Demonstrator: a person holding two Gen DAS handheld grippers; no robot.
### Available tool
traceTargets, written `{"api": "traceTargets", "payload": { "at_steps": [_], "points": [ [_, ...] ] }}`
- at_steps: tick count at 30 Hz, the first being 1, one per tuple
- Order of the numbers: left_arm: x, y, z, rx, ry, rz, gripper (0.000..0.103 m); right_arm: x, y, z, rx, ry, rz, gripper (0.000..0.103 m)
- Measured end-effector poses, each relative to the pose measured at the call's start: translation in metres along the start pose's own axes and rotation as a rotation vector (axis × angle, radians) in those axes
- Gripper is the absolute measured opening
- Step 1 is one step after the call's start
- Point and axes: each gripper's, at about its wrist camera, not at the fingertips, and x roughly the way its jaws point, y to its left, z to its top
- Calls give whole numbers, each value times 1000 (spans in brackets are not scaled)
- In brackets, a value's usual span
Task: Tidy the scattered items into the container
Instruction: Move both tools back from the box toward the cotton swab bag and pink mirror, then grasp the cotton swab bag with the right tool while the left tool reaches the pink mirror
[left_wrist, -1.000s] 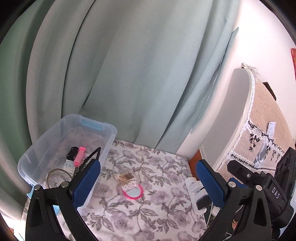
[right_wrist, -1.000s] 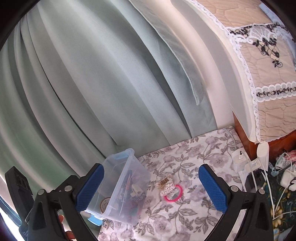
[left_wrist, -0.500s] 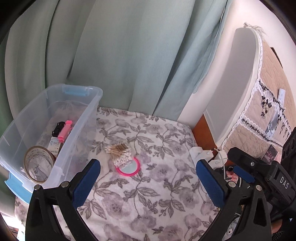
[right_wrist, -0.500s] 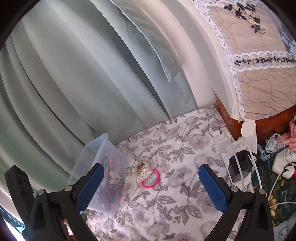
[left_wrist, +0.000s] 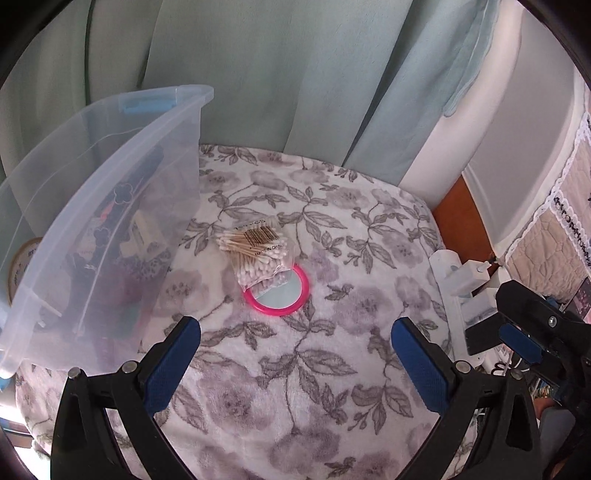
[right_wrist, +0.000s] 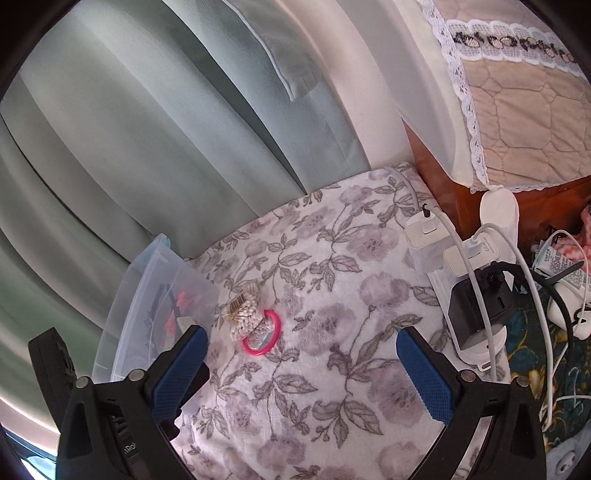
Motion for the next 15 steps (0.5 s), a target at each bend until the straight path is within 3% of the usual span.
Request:
{"api": "traceTargets", "payload": {
  "at_steps": [15],
  "points": [
    [91, 14, 9, -71, 66, 85, 99, 77, -5, 13, -47, 129, -12, 103]
  ]
}}
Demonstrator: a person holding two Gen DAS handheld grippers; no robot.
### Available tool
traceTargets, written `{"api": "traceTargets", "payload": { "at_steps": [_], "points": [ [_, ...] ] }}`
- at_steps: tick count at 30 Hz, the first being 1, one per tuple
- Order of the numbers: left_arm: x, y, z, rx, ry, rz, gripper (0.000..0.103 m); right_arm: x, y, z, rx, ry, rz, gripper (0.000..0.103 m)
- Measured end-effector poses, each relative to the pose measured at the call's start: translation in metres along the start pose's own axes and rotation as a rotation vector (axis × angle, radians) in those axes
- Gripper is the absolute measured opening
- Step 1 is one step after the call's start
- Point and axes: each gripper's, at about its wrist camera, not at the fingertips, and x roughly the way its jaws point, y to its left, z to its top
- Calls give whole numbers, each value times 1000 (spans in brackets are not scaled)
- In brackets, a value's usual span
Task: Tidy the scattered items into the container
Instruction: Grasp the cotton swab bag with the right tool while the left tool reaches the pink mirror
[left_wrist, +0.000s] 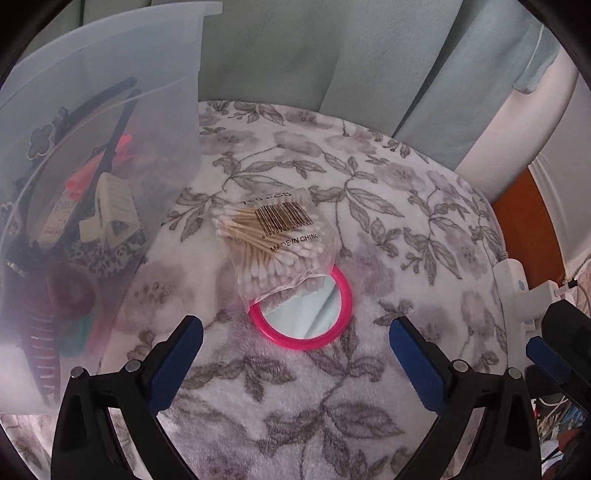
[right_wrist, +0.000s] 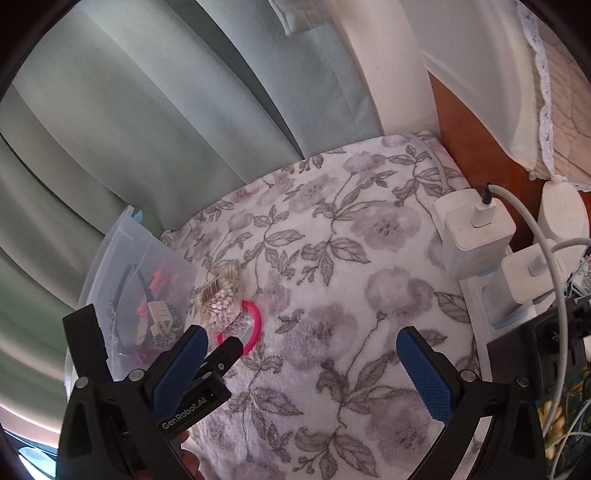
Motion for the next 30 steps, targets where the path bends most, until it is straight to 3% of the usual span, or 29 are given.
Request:
{"api": "traceTargets", "payload": {
  "at_steps": [8, 13, 19, 27, 30],
  "points": [
    [16, -2, 5, -3, -13, -4, 97, 36, 13, 15, -57, 58, 30, 103],
    [18, 7, 5, -45, -36, 22, 87, 57, 25, 22, -101, 101, 57, 103],
    [20, 14, 6, -68, -26, -5, 87, 83, 42, 30, -155, 149, 96, 102],
    [20, 20, 8, -99, -22, -70, 87, 115, 59, 41, -231, 238, 182, 88],
    [20, 17, 3, -84, -31, -58, 87, 123, 60, 45, -240, 263, 209, 85]
  ]
}}
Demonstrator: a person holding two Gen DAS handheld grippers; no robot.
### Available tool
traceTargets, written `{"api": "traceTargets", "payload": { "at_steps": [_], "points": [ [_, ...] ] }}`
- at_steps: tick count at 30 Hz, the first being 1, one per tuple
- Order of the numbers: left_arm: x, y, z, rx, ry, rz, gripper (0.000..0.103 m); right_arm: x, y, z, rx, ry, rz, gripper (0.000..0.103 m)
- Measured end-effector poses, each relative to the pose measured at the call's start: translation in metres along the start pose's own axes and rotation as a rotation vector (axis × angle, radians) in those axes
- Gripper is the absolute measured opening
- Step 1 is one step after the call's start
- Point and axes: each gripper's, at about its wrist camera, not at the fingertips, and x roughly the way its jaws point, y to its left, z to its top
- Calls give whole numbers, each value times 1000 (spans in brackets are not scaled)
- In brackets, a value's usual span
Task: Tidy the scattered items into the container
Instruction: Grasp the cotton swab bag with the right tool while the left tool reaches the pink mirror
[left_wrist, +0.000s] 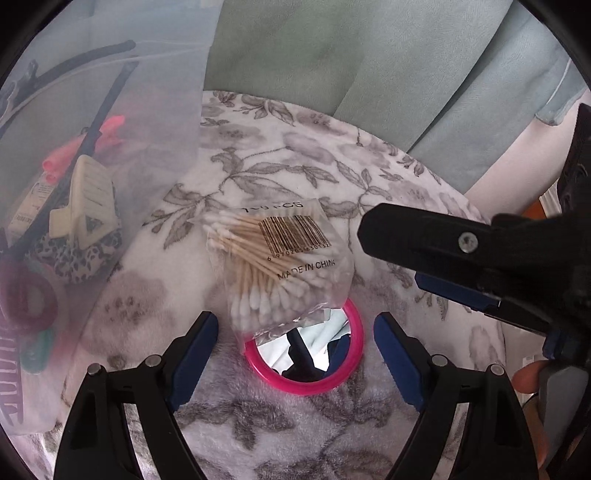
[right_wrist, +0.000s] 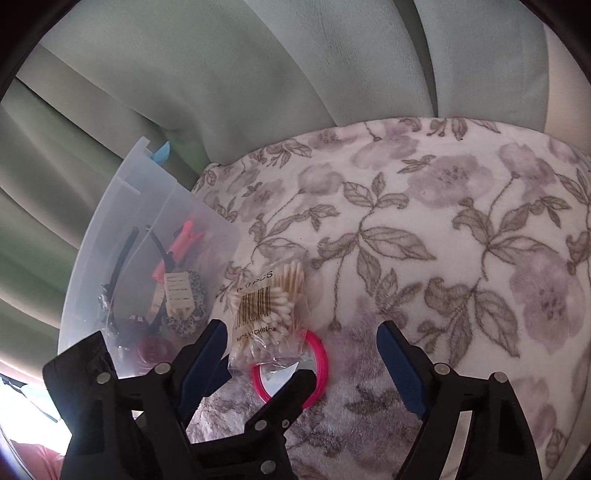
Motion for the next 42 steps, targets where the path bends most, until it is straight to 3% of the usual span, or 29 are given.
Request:
{"api": "traceTargets", "payload": {
  "at_steps": [4, 6, 9, 15, 22, 24, 25, 30, 42],
  "points": [
    [5, -4, 5, 3, -15, 4, 87, 10, 0, 5, -21, 29, 30, 80],
    [10, -10, 7, 24, -18, 32, 87, 15, -3, 7, -17, 40, 51, 74],
    [13, -13, 5, 52, -33, 62, 85, 23, -8, 10, 9, 60, 98, 73],
    [13, -3, 11, 82, -37, 81, 75, 45, -3, 19, -37, 133, 141, 63],
    [15, 10, 20, 112, -43, 86, 74, 68, 5, 24, -46, 182, 170, 59],
    [15, 15, 24, 111, -47, 83, 73, 71, 8, 25, -52, 186, 154, 44],
    [16, 17, 25, 117, -47, 85, 73, 73, 8, 24, -52, 187, 149, 43],
    [18, 30, 36, 123, -50, 82, 73, 64, 6, 23, -42, 161, 150, 30],
    [36, 34, 56, 141, -40, 77, 70, 17, -32, 0, 147, 31, 121, 23]
  ]
}}
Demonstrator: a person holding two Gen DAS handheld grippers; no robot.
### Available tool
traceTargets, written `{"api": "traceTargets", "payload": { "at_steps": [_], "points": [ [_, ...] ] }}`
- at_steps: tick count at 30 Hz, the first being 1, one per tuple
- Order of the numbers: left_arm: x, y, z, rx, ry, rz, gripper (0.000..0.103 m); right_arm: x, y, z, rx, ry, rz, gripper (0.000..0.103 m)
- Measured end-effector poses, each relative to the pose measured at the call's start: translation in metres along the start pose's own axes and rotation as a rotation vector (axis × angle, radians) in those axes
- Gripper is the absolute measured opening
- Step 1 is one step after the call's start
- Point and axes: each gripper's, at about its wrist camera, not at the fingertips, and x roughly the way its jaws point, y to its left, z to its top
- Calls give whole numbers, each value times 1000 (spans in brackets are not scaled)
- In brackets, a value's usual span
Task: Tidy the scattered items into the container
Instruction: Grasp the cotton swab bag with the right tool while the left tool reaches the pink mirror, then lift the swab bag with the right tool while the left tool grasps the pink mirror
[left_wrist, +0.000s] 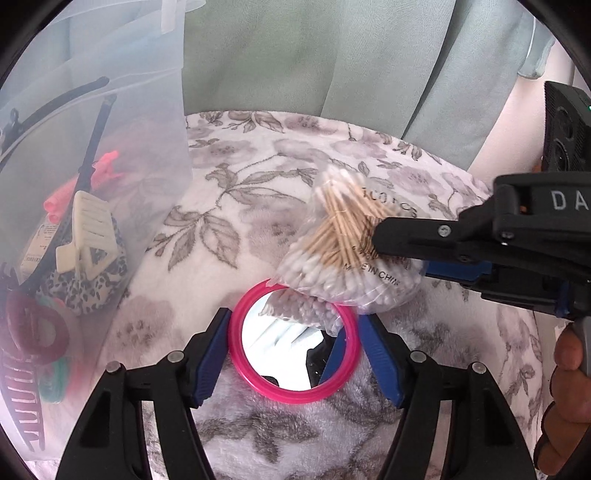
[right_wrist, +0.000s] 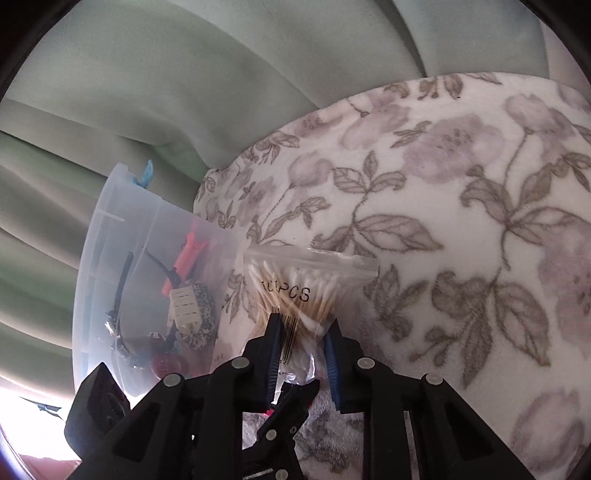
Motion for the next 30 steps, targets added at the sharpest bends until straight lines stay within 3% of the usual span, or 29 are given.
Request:
{"api": "traceTargets", "payload": {
  "at_steps": [1, 2, 3, 9, 10, 11, 12, 13, 17, 24, 27, 30],
  "points": [
    [0, 3, 2, 1, 0, 0, 67, -5, -2, 0, 13, -11, -3, 23],
    [-3, 5, 3, -1, -2, 19, 50, -9, -3, -2, 27, -21, -5, 22],
    [-15, 6, -5, -12, -8, 18, 46, -12, -3, -3, 39, -30, -7, 21],
    [-18, 15, -4, -44, 34, -22, 42, -39, -5, -24, 92, -70, -39, 20],
    [-14, 10, -4, -58, 38, -29, 43, -45, -6, -29, 102, -78, -44, 20],
    [-13, 13, -3, -70, 40, -43, 52, -49, -7, -33, 110, -85, -42, 20],
    [-13, 15, -1, -75, 43, -58, 68, -54, -7, -36, 118, -93, -40, 20],
    [-12, 17, 1, -75, 42, -57, 74, -59, -8, -40, 123, -100, -41, 20],
    [-15, -11, -13, -42, 62, -41, 84, -75, -11, -52, 150, -124, -43, 20],
    [2, -28, -10, 64, 52, 48, 84, -89, -13, -62, 174, -141, -58, 19],
    [5, -30, -6, 72, 40, 56, 73, -93, -13, -65, 181, -148, -60, 19],
    [7, -28, -3, 71, 47, 50, 73, -97, -11, -68, 184, -153, -62, 19]
  ]
}}
